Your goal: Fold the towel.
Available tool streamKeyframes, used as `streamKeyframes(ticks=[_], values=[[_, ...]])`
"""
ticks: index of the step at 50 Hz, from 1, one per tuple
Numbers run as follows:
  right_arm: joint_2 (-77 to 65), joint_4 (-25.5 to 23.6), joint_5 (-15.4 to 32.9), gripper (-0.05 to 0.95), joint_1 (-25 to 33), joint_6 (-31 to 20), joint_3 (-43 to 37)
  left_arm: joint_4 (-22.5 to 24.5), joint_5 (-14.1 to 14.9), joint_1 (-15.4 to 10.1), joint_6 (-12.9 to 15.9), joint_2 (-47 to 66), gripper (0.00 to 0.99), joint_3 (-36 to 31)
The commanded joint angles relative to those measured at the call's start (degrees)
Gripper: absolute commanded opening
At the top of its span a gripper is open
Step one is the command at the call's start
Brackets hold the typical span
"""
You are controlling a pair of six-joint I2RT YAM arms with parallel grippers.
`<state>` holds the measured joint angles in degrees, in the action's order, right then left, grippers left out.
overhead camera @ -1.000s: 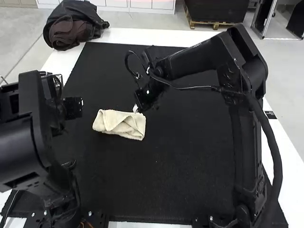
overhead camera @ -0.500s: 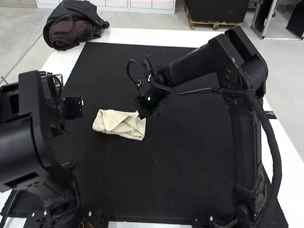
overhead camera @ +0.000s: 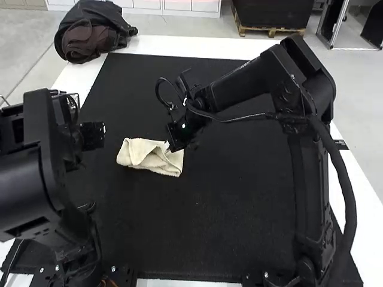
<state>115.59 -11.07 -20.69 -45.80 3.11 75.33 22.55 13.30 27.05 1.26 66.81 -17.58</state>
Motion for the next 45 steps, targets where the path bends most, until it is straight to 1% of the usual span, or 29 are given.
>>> streamKeyframes(ticks=[1,16,31,36,42,45], values=[[-2.3,0.2,-2.0,-0.02,-1.2,1.1,-0.5,0.6,0.4,0.0,0.7,-0.9,0.964,0.6],[-2.3,0.8,-3.7,-0.02,-3.6,1.4,-2.0,0.2,0.5,0.0,0.7,-0.9,0.964,0.7],[-1.9,4.3,-4.6,-0.02,-4.3,2.2,-3.9,-0.2,0.6,-0.1,0.6,-0.9,0.964,1.0],[-2.3,4.0,-5.5,-0.02,-4.4,2.7,-3.8,-0.2,0.6,0.0,0.6,-0.9,0.964,1.1],[-4.8,1.8,-7.3,-0.02,-5.4,3.4,-2.6,-0.1,0.7,0.0,0.6,-0.9,0.964,1.2],[-6.3,1.7,-8.1,-0.02,-5.6,4.2,-2.3,-0.1,0.7,-0.1,0.6,-0.9,0.964,1.1]])
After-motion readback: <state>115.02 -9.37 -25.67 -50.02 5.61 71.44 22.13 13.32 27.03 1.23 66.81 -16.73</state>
